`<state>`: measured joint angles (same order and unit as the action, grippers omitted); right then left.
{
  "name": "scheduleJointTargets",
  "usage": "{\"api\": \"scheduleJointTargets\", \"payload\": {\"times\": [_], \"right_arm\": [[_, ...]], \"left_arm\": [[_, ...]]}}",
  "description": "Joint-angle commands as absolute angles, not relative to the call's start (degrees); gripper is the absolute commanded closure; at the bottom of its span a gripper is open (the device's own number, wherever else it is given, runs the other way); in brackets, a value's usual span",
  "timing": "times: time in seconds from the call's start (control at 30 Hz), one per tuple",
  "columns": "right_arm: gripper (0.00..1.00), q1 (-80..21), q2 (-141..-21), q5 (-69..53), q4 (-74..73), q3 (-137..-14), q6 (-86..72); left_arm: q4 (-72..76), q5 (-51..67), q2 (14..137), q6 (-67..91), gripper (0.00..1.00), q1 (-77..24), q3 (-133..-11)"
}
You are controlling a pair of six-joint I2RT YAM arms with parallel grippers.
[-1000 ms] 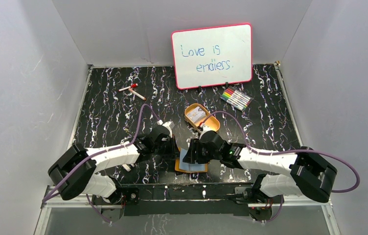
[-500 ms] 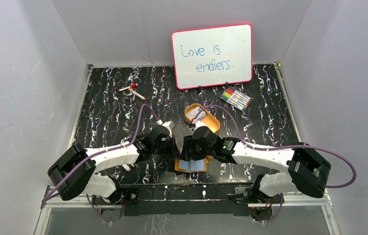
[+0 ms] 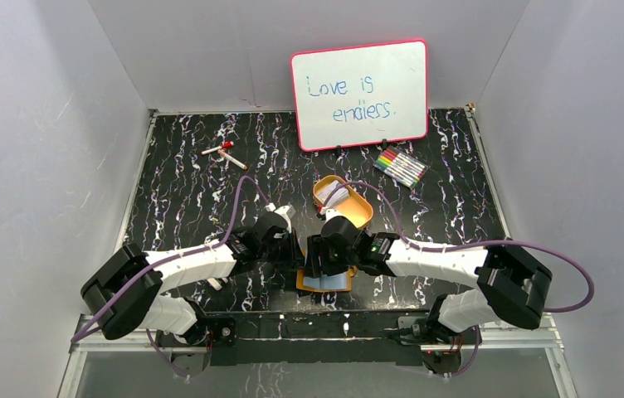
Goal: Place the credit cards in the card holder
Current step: Turn over the card slot in the card holder.
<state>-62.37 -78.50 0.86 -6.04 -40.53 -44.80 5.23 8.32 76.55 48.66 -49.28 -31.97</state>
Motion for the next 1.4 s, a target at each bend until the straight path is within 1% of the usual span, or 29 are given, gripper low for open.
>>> {"api": "scheduleJointTargets", "payload": {"times": [0.0,0.1,0.2,0.37,0.47,0.57,0.67,0.9,1.0,1.37], "right_arm": [[0.38,-63.0,-79.1,0.35,-4.97,-43.32,-44.08],[0.39,-63.1,-79.89,0.35,-5.23,-43.56,-43.95],[0.43,-63.06,-80.53,0.35,-5.65,-43.53,-44.21],[0.53,-63.08,-80.11,1.1,-6.14,-42.86,-44.61],[0.62,-63.09,-78.45,2.69,-6.37,-42.05,-44.91],[0.69,-63.11,-78.79,4.74,-9.71,-42.33,-45.03],[0.74,-63.1,-79.52,7.11,-12.5,-42.12,-45.3],[0.75,-63.11,-78.57,9.48,-13.21,-39.62,-46.81],[0.76,-63.11,-77.84,11.51,-15.73,-39.58,-47.46],[0.74,-62.76,-69.7,18.27,-24.04,-35.61,-51.48]], "left_arm": [[4.56,7.73,74.84,48.67,1.0,-49.39,-32.52],[4.66,7.8,74.95,48.77,1.0,-49.37,-32.43],[4.75,7.84,74.93,48.69,1.0,-49.38,-32.43],[4.58,7.82,74.88,48.53,1.0,-49.34,-32.34],[4.48,7.73,74.88,48.43,1.0,-49.37,-32.32],[4.48,7.51,74.88,48.4,1.0,-49.39,-32.42],[4.42,7.56,74.89,48.29,1.0,-49.39,-32.5],[3.75,7.18,74.58,48.11,1.0,-49.37,-32.5],[3.41,6.84,74.43,48.08,1.0,-49.36,-32.44],[2.56,5.71,74.05,47.75,1.0,-49.43,-31.8]]}}
